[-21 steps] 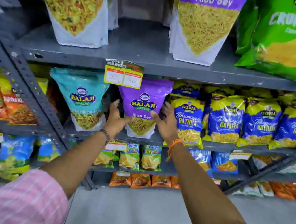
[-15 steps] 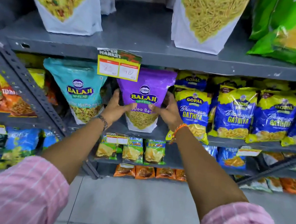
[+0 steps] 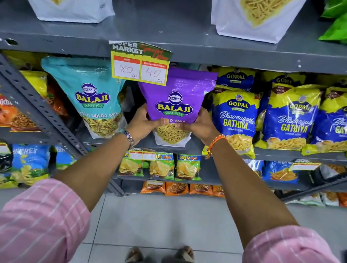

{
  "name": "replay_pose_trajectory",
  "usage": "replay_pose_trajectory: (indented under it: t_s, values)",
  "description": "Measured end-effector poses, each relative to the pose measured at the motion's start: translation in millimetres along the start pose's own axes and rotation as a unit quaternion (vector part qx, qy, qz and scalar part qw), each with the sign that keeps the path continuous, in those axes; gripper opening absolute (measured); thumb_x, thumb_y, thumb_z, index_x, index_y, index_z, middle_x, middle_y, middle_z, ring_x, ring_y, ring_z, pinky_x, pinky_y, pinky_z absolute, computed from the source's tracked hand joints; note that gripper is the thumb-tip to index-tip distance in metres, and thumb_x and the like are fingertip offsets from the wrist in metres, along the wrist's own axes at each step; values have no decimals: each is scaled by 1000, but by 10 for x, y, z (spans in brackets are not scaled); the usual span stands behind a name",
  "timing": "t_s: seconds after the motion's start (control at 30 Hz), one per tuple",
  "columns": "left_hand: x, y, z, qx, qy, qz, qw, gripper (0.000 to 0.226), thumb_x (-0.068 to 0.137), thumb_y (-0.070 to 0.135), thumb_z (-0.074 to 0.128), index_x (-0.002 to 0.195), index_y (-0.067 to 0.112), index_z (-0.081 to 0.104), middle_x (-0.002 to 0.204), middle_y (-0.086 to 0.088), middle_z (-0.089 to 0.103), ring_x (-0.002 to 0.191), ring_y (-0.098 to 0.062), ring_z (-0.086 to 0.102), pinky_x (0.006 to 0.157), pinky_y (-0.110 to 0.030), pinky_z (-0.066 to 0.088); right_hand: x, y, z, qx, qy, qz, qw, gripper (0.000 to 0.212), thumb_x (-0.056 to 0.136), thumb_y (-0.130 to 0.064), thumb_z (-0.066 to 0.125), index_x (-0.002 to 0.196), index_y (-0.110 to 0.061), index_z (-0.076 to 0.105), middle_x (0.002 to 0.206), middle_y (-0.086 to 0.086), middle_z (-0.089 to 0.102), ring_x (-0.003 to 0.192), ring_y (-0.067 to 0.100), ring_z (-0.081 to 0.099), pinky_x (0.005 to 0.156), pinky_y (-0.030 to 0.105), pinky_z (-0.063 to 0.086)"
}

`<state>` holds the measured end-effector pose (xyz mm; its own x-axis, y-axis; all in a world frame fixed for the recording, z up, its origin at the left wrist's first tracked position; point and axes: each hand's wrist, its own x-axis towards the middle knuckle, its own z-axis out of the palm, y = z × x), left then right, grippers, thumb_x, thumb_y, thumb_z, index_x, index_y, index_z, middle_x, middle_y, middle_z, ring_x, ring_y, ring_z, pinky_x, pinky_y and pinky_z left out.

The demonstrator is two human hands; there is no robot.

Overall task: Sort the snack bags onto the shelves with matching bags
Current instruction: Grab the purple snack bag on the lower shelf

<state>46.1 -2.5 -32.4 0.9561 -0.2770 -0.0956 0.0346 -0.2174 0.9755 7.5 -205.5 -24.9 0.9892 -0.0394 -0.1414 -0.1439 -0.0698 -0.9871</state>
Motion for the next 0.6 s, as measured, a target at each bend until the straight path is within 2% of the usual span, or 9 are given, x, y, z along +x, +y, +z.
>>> replay_pose_trajectory:
  t_s: [0.07,0.13,0.2,0.27,0.33,0.4,0.5,0.57,0.6]
  values:
    - [-57,-1,21,2,1,6,1000,50,78,2,81,121,14,60,112,-4,73,96,-6,71,84,-29,59,-79,15,8,7,5,-6,1000,59,68,12,81,120,-6,60,118,17,69,98,14,71,92,39,59]
    - [-170,24,57,10,-5,10,1000,49,78,1,80,119,13,58,106,3,72,89,4,71,78,-20,58,-212,31,-3,15,17,-11,1000,54,69,14,80,111,-14,61,111,10,71,94,7,72,88,34,60]
    - [-306,20,95,18,-7,15,1000,50,76,5,83,120,7,60,107,-1,74,91,-1,73,81,-26,60,-385,70,-2,20,41,-2,999,55,69,14,80,105,-22,60,108,6,71,94,6,73,86,33,61]
    - [-475,9,150,23,-14,26,999,52,75,7,84,122,3,62,112,-9,75,94,-11,73,87,-36,60,-610,116,1,25,60,10,998,54,66,10,84,110,-15,63,112,13,72,104,23,72,93,47,59]
    - [-673,-12,200,19,-21,26,999,51,74,7,84,121,5,63,114,-13,75,95,-14,72,88,-39,60,-818,164,14,16,68,3,998,58,62,9,87,112,-14,66,116,17,73,109,31,71,93,54,58]
    - [-876,-24,222,12,-27,35,999,47,73,8,85,115,14,65,111,-10,76,95,-12,73,86,-40,60,-1031,120,44,4,79,2,997,61,61,11,86,103,-27,65,110,7,74,102,19,73,86,42,62]
    - [-1141,43,203,6,-30,41,999,45,73,9,86,110,24,65,102,6,77,93,-3,74,81,-32,61,-1322,-21,76,-5,68,6,998,54,65,19,80,100,-19,64,95,-6,74,84,2,73,69,19,60]
    - [-1297,199,158,-2,-25,55,998,46,72,10,86,109,27,65,97,14,79,93,-2,74,76,-24,59,-1486,-178,77,-10,62,1,998,49,67,22,77,102,-11,66,87,-12,77,79,2,73,64,17,58]
    - [-1364,292,129,-9,-20,64,998,46,72,12,86,109,28,65,99,16,79,93,-3,74,76,-23,59,-1552,-302,77,-20,59,-8,998,50,66,21,78,101,-14,68,86,-14,77,80,1,73,66,18,58]
